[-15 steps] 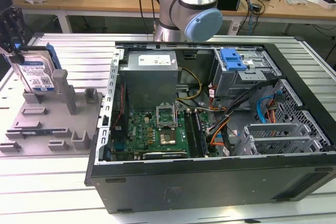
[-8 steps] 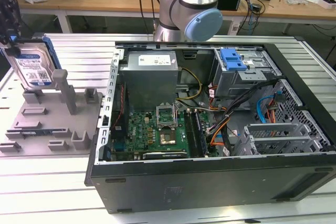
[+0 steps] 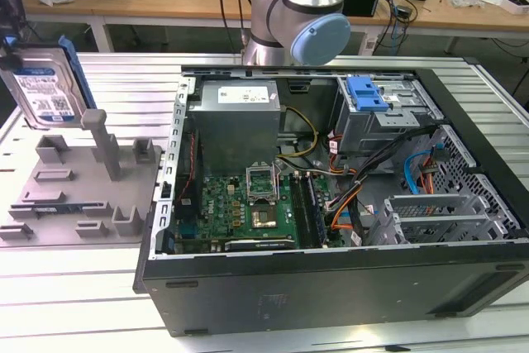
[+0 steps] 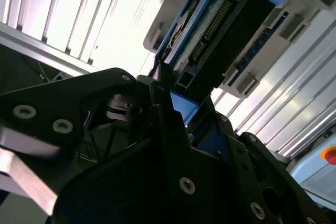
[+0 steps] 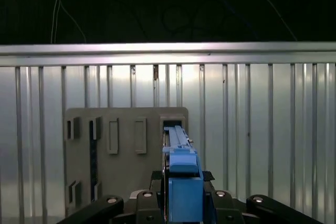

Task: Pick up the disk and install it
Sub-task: 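Pick up the disk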

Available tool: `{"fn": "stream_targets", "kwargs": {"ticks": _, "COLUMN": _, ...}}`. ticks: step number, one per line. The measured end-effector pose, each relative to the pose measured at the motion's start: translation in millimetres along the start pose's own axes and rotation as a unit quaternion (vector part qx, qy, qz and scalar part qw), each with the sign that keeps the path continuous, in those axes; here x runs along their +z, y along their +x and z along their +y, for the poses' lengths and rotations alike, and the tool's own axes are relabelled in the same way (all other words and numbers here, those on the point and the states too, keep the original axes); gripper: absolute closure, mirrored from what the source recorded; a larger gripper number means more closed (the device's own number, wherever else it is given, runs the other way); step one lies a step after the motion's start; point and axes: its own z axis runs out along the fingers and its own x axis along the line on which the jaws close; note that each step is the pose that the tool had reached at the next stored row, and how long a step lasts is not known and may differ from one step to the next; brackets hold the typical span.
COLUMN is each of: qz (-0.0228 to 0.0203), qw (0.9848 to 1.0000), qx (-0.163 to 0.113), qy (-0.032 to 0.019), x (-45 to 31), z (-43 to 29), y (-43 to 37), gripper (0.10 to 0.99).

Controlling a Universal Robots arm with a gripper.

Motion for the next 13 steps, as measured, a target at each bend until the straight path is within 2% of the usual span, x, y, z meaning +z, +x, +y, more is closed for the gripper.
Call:
{"fn": "stream_targets", "kwargs": {"ticks": 10, "qz": 0.0, "qw": 1.0, "qx": 0.0, "qy": 0.0001, "x": -47.1, "z": 0.1, "y": 0.3, "gripper": 0.722}}
{"fn": "stream_targets", "kwargs": {"ticks": 13, "qz": 0.0, "qw": 1.0, "qx": 0.0, "qy": 0.0, "x": -65.0, "z": 0.1, "y": 0.4, "gripper": 0.722}}
